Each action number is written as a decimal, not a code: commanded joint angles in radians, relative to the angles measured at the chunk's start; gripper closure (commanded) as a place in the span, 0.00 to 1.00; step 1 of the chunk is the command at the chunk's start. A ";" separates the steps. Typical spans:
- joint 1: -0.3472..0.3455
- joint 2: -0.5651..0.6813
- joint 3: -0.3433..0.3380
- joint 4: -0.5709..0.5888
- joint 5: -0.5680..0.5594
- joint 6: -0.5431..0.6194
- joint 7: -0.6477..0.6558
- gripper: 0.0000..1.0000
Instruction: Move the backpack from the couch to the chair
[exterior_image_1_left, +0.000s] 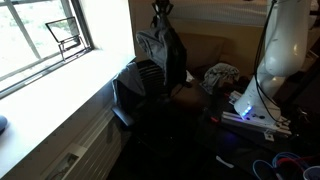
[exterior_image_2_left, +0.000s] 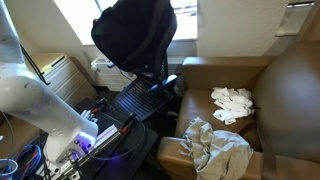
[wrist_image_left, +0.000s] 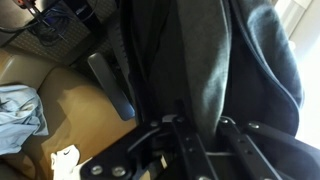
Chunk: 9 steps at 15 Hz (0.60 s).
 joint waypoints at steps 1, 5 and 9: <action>-0.031 0.085 0.058 -0.030 0.006 -0.009 -0.161 0.95; -0.060 0.223 0.109 -0.012 0.026 0.019 -0.369 0.95; -0.067 0.318 0.101 -0.030 0.061 0.231 -0.331 0.95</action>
